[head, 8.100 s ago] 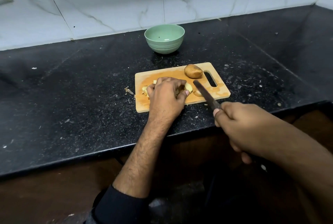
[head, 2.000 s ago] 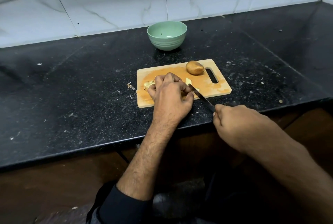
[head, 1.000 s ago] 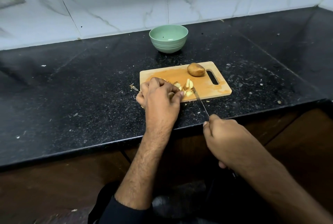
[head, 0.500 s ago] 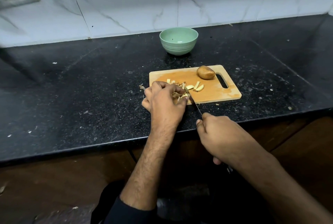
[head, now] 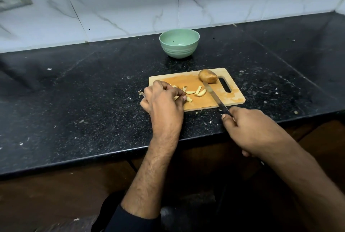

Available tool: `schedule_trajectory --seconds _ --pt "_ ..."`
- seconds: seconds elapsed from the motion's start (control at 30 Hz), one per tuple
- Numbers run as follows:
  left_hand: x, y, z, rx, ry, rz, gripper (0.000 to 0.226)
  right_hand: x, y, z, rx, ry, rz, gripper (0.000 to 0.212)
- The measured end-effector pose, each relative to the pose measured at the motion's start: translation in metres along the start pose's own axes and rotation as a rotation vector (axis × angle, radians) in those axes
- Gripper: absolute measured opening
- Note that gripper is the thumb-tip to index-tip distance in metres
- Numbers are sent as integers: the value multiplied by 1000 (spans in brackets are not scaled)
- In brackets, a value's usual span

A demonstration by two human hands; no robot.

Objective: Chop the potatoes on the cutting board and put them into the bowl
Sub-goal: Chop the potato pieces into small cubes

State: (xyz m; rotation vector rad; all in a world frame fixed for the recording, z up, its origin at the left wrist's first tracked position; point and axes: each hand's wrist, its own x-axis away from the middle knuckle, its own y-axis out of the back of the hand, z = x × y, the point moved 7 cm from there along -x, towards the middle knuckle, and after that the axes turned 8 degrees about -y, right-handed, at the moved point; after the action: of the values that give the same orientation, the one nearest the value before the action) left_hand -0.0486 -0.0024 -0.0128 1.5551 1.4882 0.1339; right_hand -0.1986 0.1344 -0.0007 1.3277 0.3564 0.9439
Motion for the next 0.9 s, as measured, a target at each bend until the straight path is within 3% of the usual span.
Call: schedule_trajectory --seconds 0.27,0.47,0.77,0.9 --pt "1 -3 -16 -55 -155 -34 14 -4 -1 -5 -34 4 17 33" --pt "-13 -35 -38 -321 -297 160 44 -9 4 -8 -52 0 13 32" --pt "-23 -45 -39 -186 -310 175 23 -13 2 -14 -19 34 22 31" --pt "-20 -43 -34 -148 -297 174 24 -15 0 -12 -12 41 10 32"
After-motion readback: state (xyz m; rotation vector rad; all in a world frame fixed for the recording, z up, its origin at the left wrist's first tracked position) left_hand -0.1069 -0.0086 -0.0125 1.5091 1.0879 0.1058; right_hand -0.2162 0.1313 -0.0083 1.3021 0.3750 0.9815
